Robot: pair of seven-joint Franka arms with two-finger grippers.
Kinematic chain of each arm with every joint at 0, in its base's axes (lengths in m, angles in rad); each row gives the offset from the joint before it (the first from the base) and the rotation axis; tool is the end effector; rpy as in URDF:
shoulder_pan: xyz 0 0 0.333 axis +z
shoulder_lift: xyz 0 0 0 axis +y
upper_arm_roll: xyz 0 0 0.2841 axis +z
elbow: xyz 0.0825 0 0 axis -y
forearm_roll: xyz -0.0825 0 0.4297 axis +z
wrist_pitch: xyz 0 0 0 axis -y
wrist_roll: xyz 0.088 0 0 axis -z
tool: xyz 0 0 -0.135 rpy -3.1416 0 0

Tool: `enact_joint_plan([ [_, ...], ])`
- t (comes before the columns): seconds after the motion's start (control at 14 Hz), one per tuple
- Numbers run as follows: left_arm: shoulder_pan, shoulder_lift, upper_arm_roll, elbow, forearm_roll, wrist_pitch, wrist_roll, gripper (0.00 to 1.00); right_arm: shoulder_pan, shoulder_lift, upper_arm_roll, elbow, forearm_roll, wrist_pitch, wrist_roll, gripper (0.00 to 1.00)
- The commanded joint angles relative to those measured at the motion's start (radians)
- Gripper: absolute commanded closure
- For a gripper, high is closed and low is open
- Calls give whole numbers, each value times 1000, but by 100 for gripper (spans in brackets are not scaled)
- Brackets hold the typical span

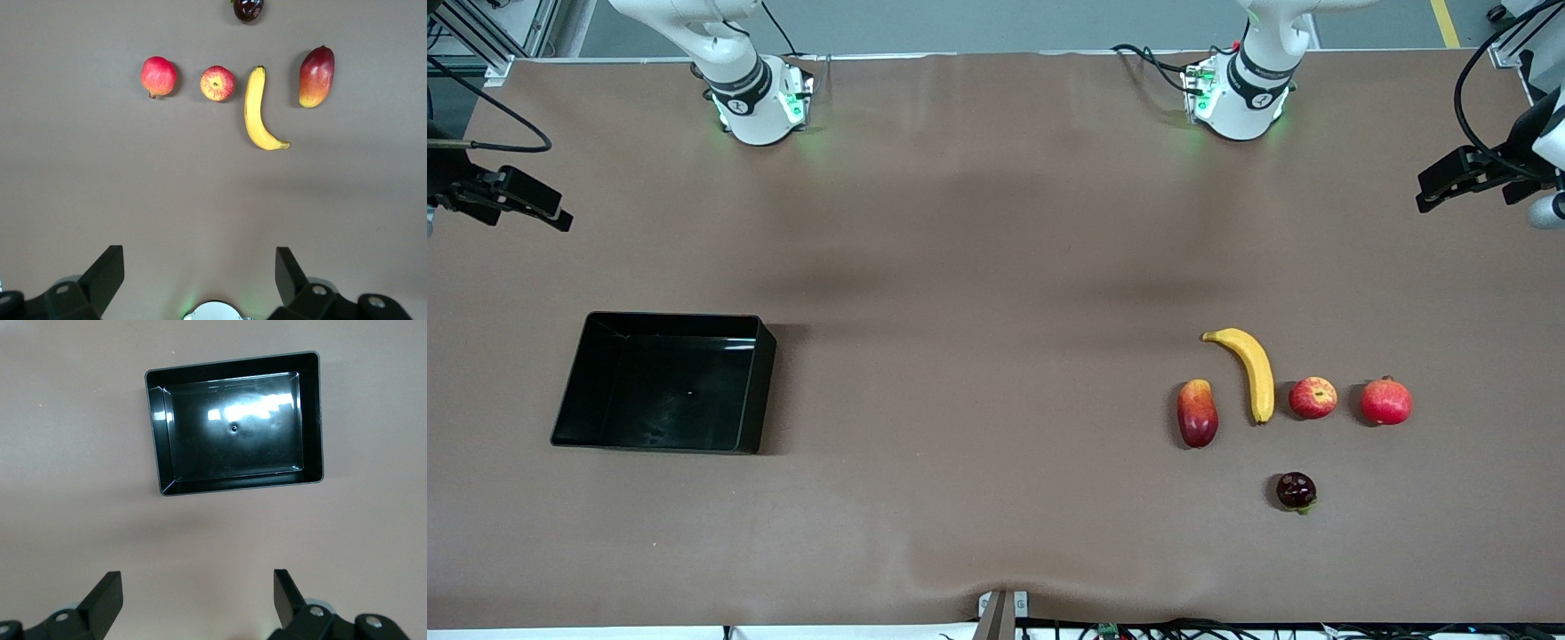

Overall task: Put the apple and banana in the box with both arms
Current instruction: 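Reach the left gripper to the red apple while the right gripper reaches the box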

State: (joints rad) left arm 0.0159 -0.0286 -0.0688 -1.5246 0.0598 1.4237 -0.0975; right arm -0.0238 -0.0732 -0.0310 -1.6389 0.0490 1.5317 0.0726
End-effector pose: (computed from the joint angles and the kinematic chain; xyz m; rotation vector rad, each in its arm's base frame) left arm 0.5743 -0.0221 0.5930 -3.0722 -0.0789 0.1038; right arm 0.5736 -0.0252 0.5693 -3.0840 0.1949 0.0533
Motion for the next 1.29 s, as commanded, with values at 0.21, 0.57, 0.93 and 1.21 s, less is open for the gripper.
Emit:
enact_joint_plan([
  [0.21,1,9,1,43,-14,-11,9,0,-5,10,8,22,-11,-12,7,0],
  [0.57,4,74,1,49,-11,-2,19,0,-5,10,8,22,-11,-12,7,0],
  [0.93,3,196,3,41,0,96,6,0,-10,12,8,22,-11,-10,7,0],
  [1.21,3,317,4,32,-2,220,-49,0,-39,67,5,24,-34,25,7,0],
])
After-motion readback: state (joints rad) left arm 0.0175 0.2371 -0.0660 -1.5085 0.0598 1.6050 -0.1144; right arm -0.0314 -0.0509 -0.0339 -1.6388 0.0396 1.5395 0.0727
